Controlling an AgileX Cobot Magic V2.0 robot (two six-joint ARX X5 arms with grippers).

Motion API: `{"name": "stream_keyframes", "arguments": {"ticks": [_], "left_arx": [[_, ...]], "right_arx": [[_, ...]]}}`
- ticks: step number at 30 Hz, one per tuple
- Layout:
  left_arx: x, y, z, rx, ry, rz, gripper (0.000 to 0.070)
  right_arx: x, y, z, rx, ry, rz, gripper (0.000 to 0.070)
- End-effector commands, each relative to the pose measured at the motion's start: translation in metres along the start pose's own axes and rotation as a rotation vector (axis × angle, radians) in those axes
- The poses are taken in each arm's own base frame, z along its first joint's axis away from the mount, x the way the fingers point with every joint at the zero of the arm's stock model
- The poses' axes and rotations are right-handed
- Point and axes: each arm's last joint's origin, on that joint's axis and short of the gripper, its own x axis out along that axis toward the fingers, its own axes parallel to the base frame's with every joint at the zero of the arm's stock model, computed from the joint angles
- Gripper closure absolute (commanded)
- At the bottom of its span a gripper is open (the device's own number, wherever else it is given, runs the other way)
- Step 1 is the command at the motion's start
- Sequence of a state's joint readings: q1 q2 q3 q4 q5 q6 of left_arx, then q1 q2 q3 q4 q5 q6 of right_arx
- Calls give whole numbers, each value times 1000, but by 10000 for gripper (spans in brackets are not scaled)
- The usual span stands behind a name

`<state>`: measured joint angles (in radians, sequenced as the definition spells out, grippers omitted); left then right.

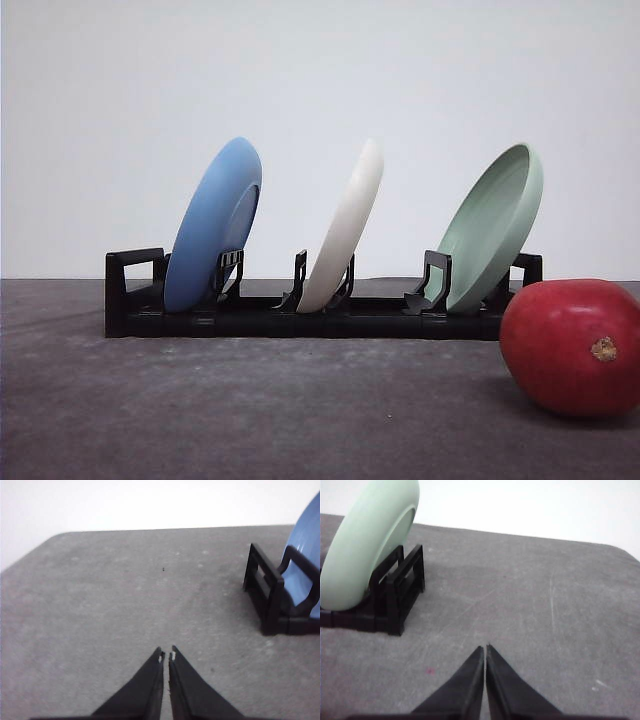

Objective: Place pomegranate in white plate

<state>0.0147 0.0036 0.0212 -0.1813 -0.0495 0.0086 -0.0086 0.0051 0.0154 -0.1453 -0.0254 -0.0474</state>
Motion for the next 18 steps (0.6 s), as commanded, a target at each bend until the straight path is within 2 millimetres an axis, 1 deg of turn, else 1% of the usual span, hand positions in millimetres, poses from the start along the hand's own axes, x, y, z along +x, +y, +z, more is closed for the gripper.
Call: {"name": "stream_keyframes", "arguments": {"ticks": [1, 5, 8, 10, 12, 14, 18], "left_arx": [[1, 0, -1, -109, -10, -13, 700], [-2, -2, 9, -141, -50, -77, 700], [-6, -3, 23, -210, -73, -104, 698], [-10, -3, 36, -248, -77, -129, 698], [-14, -4, 51, -262, -74, -166, 698], [-18, -4, 66, -262, -64, -207, 698], [-25, -7, 104, -258, -35, -307, 698]], "right_arx": [[0, 0, 1, 46, -21, -2, 700], [0, 1, 5, 168, -51, 39, 700], [-2, 2, 11, 264, -67, 106, 700], [-5, 4, 20, 323, -90, 176, 700], [-11, 5, 34, 365, -114, 233, 700], [-16, 4, 50, 404, -128, 243, 700], [-30, 2, 93, 410, -145, 242, 700]]}}
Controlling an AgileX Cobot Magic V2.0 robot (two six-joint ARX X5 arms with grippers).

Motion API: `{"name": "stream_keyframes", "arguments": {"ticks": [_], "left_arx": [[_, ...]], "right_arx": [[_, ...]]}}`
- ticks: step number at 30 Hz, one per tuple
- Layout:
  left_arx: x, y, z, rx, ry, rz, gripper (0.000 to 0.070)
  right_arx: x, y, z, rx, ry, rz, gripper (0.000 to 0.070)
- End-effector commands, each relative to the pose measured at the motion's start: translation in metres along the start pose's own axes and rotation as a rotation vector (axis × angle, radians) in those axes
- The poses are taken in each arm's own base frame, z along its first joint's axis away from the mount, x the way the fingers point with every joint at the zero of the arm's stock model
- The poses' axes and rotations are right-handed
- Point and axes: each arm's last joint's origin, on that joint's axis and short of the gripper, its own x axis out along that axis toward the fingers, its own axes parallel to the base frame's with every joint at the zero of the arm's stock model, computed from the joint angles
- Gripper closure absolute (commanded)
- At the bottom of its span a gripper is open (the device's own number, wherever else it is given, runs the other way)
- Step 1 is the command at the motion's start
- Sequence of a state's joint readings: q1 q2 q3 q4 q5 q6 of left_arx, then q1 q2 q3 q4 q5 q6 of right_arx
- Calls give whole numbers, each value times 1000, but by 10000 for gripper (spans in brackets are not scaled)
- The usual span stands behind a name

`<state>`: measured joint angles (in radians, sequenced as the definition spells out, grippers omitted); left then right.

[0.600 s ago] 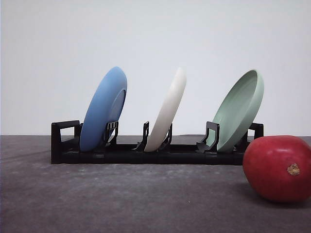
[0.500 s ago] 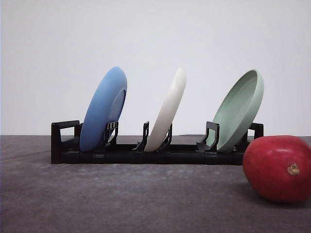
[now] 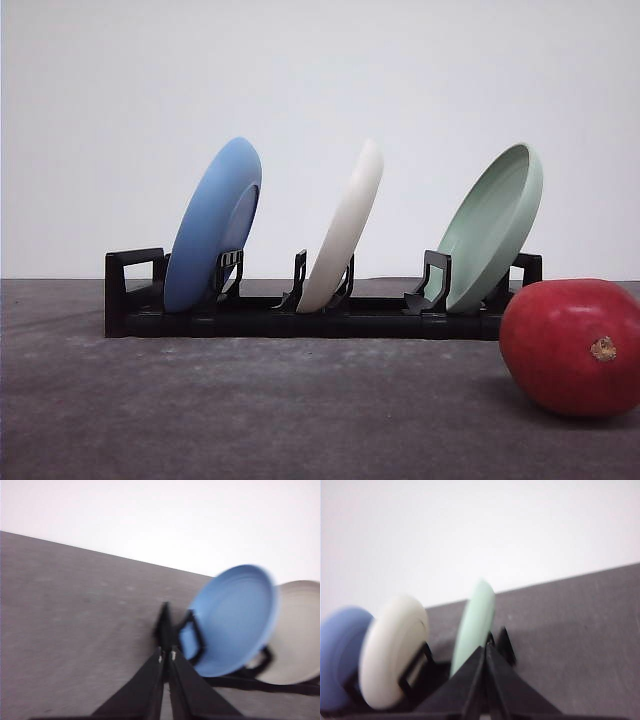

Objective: Place pomegranate in white plate

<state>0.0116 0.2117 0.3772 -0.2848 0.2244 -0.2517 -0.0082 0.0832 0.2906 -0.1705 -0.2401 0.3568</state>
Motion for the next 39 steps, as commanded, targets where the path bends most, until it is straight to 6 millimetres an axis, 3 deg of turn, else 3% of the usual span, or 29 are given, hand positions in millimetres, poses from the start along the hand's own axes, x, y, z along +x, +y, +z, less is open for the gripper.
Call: {"name": "stream_keyframes", "arguments": {"ticks": [1, 6, 13, 18, 26, 29, 31, 34, 36, 39], "left_arx": [[-3, -8, 21, -1, -10, -54, 698], [-2, -25, 68, 0, 62, -221, 699], [6, -44, 120, 53, 212, -494, 699], [10, -56, 137, 150, 296, -629, 700], [11, -66, 138, 244, 289, -757, 699], [11, -67, 137, 254, 291, -761, 642], [11, -66, 137, 253, 294, -758, 531], [12, -66, 137, 251, 296, -757, 267], [13, -66, 137, 249, 300, -757, 126], [16, -66, 136, 245, 310, -761, 61]], "right_arx": [[-2, 9, 22, 30, -9, 3, 700], [0, 30, 73, 16, 97, 63, 700], [12, 51, 117, -117, 357, 270, 700], [17, 56, 127, -188, 419, 418, 700], [16, 57, 128, -197, 405, 434, 700], [17, 57, 128, -197, 405, 434, 688], [17, 57, 128, -197, 406, 433, 620], [17, 57, 128, -196, 406, 433, 291], [17, 57, 128, -196, 406, 433, 118], [17, 57, 128, -196, 406, 433, 74]]}}
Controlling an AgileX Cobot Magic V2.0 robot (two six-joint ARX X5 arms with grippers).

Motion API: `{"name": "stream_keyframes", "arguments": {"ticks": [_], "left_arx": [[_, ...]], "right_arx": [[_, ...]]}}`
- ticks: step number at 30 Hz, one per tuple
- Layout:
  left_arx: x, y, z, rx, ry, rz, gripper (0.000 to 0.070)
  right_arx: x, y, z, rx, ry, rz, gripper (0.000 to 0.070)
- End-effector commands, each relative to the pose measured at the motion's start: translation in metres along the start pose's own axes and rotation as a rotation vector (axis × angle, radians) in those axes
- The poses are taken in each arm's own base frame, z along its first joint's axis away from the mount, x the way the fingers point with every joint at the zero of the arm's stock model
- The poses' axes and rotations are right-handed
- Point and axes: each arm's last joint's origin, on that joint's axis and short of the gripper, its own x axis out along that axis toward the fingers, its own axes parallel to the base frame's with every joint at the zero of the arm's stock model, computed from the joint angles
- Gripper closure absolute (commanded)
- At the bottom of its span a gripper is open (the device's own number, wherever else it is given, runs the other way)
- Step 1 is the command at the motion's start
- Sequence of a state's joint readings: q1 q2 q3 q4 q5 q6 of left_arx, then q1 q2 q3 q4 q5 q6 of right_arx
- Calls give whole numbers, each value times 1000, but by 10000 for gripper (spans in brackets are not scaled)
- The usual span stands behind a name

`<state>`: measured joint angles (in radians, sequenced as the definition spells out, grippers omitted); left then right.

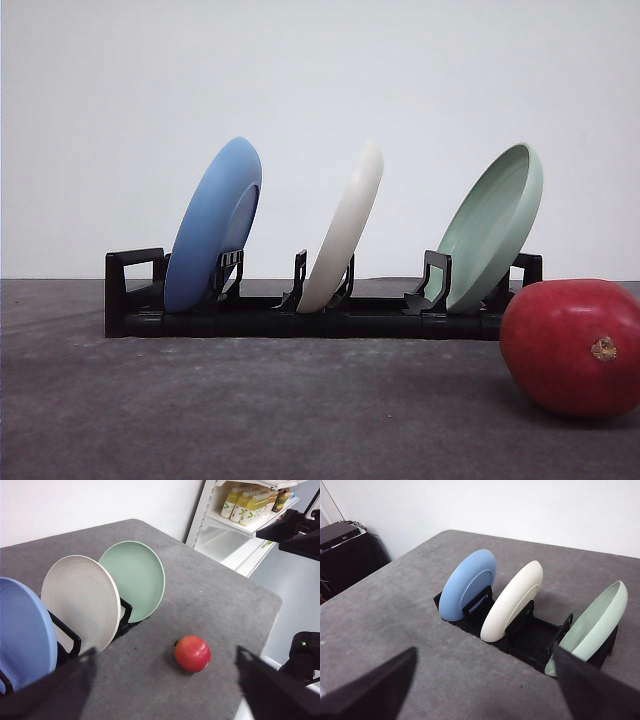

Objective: Place pomegranate in white plate

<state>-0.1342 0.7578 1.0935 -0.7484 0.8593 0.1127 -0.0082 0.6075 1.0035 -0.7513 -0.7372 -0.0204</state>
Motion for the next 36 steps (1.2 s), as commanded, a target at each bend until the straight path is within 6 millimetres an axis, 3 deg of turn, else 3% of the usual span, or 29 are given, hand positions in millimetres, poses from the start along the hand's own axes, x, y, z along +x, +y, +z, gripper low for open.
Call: {"name": "stream_keyframes", "arguments": {"ticks": [1, 7, 12, 17, 28, 36], "left_arx": [[0, -1, 5, 20, -7, -8, 61], [15, 6, 3, -51, 63, 32, 62], [48, 15, 5, -140, 135, 34, 63], [97, 23, 10, -188, 262, 66, 65], [217, 29, 51, -114, 427, 119, 68], [288, 37, 49, -95, 503, 145, 68]], "right_arx": [[-2, 2, 5, -20, -17, 3, 74], [-2, 2, 5, 33, -17, 3, 75], [-2, 1, 5, 81, -17, 4, 75], [-2, 1, 5, 85, -17, 3, 75], [-2, 1, 5, 85, -17, -5, 75], [-2, 1, 5, 86, -16, -4, 75]]}}
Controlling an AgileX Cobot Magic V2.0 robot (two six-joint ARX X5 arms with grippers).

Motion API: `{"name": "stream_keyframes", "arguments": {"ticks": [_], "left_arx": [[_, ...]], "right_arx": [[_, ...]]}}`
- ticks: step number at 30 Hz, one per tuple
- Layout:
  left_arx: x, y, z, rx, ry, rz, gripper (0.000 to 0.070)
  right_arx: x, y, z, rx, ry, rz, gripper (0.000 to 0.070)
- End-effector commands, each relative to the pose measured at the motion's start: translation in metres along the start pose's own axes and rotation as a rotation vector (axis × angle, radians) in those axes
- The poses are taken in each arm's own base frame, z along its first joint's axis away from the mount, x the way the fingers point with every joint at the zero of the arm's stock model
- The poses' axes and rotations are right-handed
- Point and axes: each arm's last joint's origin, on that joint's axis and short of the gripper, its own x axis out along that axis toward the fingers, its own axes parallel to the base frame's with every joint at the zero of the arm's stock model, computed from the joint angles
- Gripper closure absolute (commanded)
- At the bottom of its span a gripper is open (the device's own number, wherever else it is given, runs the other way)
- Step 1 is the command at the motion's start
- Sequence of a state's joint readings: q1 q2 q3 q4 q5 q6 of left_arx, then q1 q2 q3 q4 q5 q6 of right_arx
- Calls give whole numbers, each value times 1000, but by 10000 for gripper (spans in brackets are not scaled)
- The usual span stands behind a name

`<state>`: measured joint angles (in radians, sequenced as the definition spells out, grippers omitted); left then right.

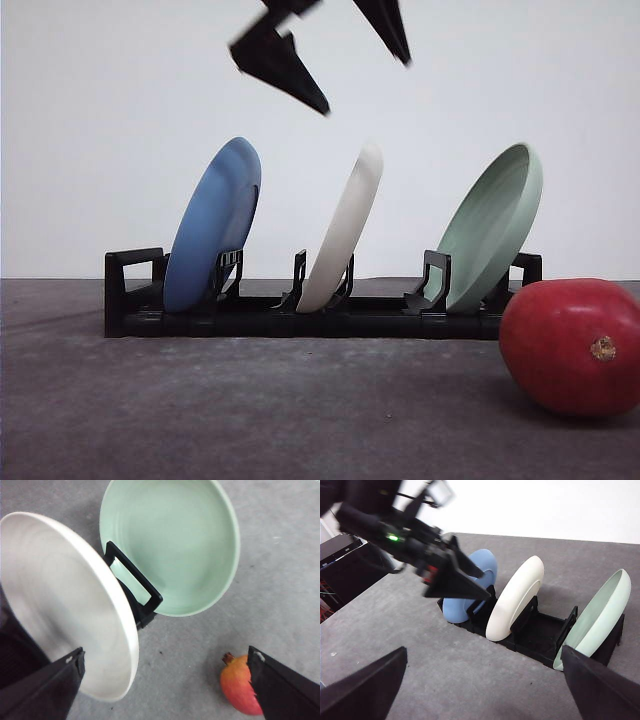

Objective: Place pomegranate in white plate

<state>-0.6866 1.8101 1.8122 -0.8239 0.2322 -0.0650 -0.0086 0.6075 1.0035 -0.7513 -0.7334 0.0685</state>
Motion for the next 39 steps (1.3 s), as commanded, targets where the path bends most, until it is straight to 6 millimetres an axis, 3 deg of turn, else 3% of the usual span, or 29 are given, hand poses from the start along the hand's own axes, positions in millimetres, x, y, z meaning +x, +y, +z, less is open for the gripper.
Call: {"name": "stream_keyframes", "arguments": {"ticks": [1, 8, 16, 17, 22, 25, 28, 39], "left_arx": [[12, -4, 6, 11, 5, -3, 68], [48, 4, 2, 20, 64, 62, 68], [73, 10, -5, 29, 118, 63, 79], [75, 11, -6, 29, 123, 63, 97], [77, 11, -6, 29, 124, 63, 490], [77, 11, -6, 28, 123, 64, 635], [77, 12, -7, 26, 129, 64, 691], [72, 10, -5, 11, 139, 57, 691]], "right_arx": [[-2, 2, 5, -3, -16, 0, 75], [-2, 2, 5, -3, -16, 0, 75], [-2, 2, 5, -4, -16, 0, 75], [-2, 2, 5, -4, -16, 0, 75], [-2, 2, 5, -4, -16, 0, 75], [-2, 2, 5, -4, -16, 0, 75], [-2, 2, 5, -4, -16, 0, 75], [-2, 2, 5, -4, -16, 1, 75]]}}
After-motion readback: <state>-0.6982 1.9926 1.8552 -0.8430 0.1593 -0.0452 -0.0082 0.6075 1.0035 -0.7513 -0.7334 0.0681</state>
